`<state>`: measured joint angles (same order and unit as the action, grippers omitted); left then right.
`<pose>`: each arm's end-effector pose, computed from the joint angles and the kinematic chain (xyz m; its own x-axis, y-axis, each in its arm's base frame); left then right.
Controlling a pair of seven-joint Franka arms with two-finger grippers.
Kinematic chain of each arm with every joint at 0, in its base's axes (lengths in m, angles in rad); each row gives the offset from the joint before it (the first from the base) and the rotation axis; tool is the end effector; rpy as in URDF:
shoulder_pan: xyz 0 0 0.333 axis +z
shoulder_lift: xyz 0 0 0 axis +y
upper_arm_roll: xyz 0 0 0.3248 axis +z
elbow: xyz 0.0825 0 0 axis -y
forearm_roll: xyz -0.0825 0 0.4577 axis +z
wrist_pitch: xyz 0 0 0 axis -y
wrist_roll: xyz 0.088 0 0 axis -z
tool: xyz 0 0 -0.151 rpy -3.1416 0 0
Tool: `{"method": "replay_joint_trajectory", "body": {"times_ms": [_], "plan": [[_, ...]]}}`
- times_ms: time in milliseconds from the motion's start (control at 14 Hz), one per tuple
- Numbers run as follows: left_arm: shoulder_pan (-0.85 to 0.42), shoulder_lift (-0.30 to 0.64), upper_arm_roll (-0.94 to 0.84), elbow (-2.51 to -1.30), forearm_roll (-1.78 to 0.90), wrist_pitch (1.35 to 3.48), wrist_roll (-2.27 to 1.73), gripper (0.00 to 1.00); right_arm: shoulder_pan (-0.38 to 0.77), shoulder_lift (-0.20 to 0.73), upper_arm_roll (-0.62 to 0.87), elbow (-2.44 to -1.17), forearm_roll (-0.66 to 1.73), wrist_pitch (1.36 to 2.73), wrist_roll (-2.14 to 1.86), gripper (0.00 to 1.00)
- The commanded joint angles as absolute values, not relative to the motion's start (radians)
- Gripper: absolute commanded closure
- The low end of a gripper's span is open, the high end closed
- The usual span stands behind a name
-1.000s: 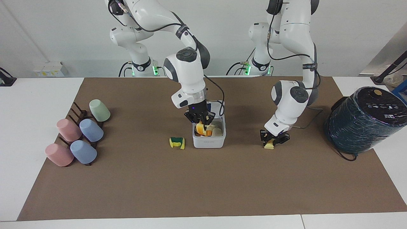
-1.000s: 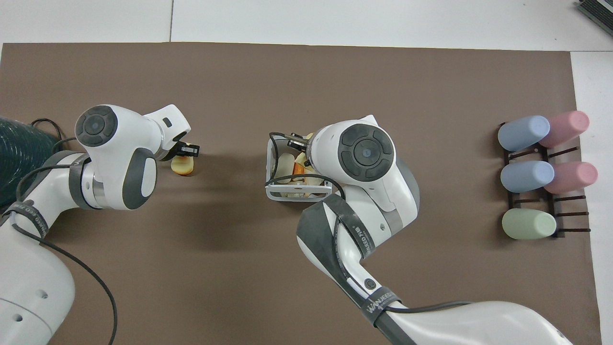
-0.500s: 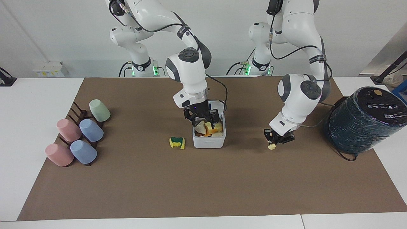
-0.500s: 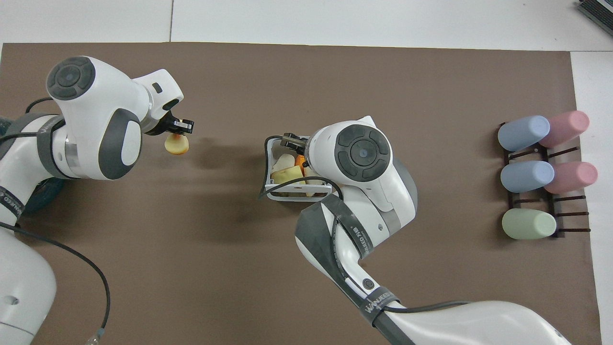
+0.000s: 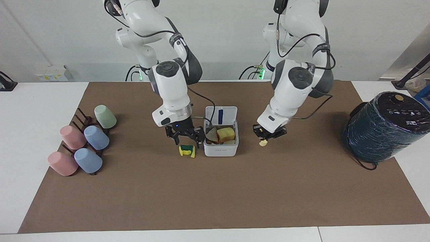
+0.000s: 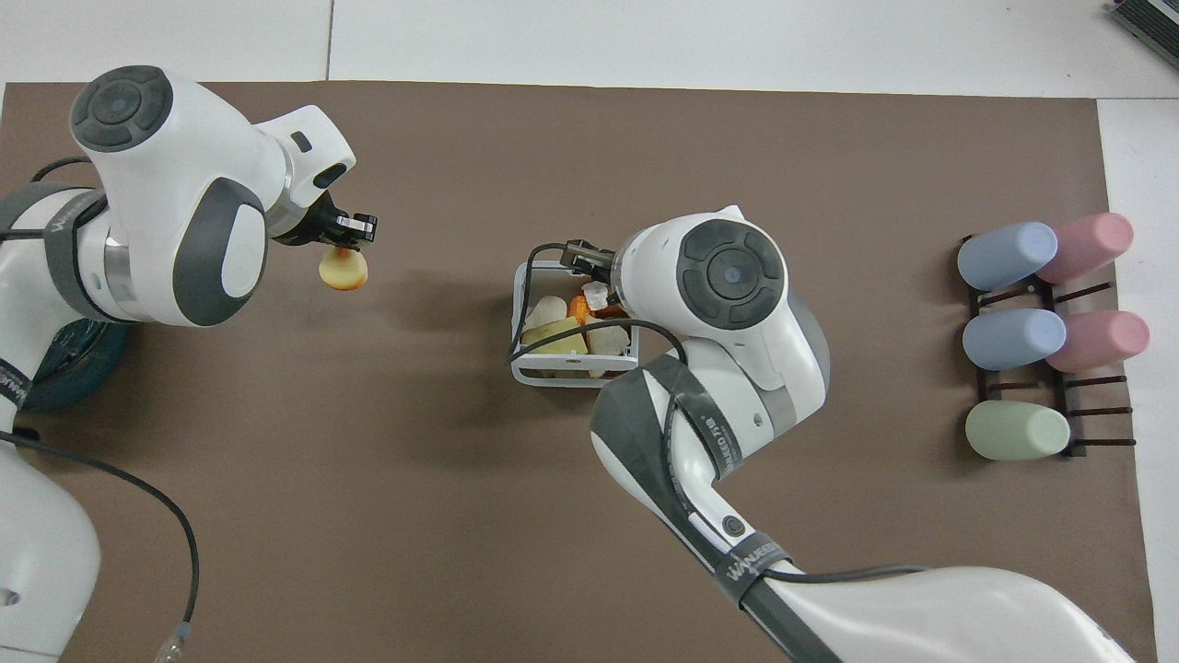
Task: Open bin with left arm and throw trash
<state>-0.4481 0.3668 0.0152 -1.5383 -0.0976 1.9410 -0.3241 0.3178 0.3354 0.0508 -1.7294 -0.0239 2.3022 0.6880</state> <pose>0.6727 -0.3237 0.3871 0.9971 -0.0759 0.0051 -0.0760 -0.9927 0.0931 0.6990 0.2662 0.3424 0.9315 -0.3132 0.1848 -0.2891 -0.9461 -0.1463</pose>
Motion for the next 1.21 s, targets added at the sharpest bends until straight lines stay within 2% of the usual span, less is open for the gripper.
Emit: {"method": "replay_joint_trajectory", "body": {"times_ms": [0, 286, 357, 429, 500, 571, 643, 714, 786, 1071, 1143], "plan": [[-0.533, 0.383, 0.028, -1.509, -0.086, 1.927, -0.454, 1.0, 0.278, 0.291, 0.063, -1.85, -0.031, 2.371, 0.643, 0.0], [-0.64, 0.367, 0.021, -1.549, -0.089, 2.005, -0.535, 1.0, 0.268, 0.291, 0.063, -1.968, -0.031, 2.483, 0.64, 0.0], [-0.653, 0.367, 0.021, -1.551, -0.09, 2.019, -0.554, 0.95, 0.27, 0.296, 0.063, -1.982, -0.029, 2.514, 0.641, 0.0], [-0.661, 0.367, 0.021, -1.548, -0.094, 2.026, -0.583, 0.87, 0.27, 0.302, 0.063, -1.991, -0.029, 2.522, 0.64, 0.0], [-0.663, 0.368, 0.021, -1.543, -0.095, 2.042, -0.621, 0.63, 0.273, 0.308, 0.063, -2.002, -0.029, 2.522, 0.638, 0.0], [-0.661, 0.37, 0.021, -1.54, -0.094, 2.052, -0.633, 0.34, 0.281, 0.319, 0.063, -2.017, -0.029, 2.523, 0.634, 0.0], [-0.661, 0.37, 0.023, -1.54, -0.091, 2.052, -0.634, 0.14, 0.285, 0.327, 0.064, -2.02, -0.029, 2.523, 0.632, 0.0], [-0.66, 0.371, 0.023, -1.539, -0.087, 2.049, -0.634, 0.0, 0.291, 0.331, 0.064, -2.023, -0.029, 2.523, 0.63, 0.0], [-0.66, 0.37, 0.025, -1.537, -0.086, 2.04, -0.634, 0.0, 0.298, 0.334, 0.064, -2.034, -0.029, 2.523, 0.629, 0.0], [-0.605, 0.365, 0.037, -1.459, -0.086, 1.92, -0.624, 0.0, 0.322, 0.341, 0.064, -2.052, -0.026, 2.576, 0.621, 1.0], [-0.58, 0.364, 0.038, -1.428, -0.087, 1.883, -0.623, 0.0, 0.321, 0.342, 0.064, -2.052, -0.025, 2.58, 0.629, 1.0]]}}
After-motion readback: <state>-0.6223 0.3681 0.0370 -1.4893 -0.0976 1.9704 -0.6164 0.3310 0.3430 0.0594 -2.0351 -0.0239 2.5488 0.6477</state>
